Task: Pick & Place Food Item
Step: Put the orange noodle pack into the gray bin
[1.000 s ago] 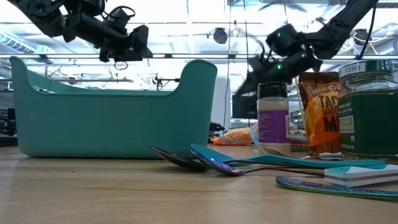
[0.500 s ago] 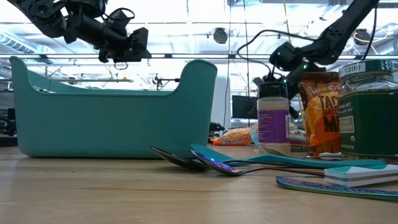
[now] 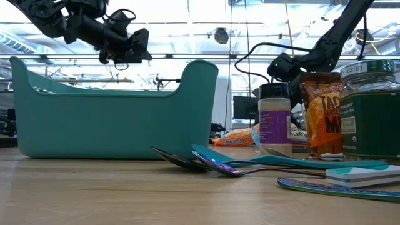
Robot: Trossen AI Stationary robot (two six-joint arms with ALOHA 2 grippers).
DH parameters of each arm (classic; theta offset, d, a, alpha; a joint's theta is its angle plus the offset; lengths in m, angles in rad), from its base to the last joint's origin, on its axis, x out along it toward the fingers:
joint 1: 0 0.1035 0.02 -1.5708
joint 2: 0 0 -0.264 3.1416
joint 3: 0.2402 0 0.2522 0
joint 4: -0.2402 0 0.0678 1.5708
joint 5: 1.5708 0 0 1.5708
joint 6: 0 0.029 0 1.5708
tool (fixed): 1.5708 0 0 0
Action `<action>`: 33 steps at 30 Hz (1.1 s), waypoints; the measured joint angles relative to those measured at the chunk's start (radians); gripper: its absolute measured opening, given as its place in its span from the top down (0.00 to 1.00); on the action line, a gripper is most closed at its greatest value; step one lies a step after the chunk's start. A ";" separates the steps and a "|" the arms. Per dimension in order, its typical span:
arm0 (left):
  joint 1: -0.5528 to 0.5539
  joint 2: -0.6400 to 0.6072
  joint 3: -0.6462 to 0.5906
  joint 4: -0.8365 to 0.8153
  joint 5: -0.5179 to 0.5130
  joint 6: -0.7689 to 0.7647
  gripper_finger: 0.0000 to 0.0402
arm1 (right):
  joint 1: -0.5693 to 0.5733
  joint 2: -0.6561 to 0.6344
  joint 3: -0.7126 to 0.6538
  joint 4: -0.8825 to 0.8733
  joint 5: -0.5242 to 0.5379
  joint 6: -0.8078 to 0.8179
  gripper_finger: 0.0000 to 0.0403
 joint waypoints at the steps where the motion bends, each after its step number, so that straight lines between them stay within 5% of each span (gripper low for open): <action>1: 0.000 0.000 0.000 -0.002 0.000 0.000 0.46 | 0.000 0.004 0.000 -0.004 0.000 0.000 0.65; 11: 0.000 0.000 0.000 -0.001 0.001 -0.018 0.46 | 0.003 0.044 -0.001 0.033 0.000 -0.045 0.98; 22: 0.000 0.000 0.000 0.012 -0.001 -0.034 0.46 | 0.082 -0.132 -0.001 0.111 0.009 -0.227 1.00; 27: 0.000 0.000 0.000 0.056 0.001 -0.085 0.46 | 0.167 -0.262 -0.001 0.107 0.100 -0.310 1.00; 33: 0.000 0.000 0.000 0.165 0.128 -0.108 0.46 | 0.265 -0.354 -0.001 0.107 0.175 -0.327 1.00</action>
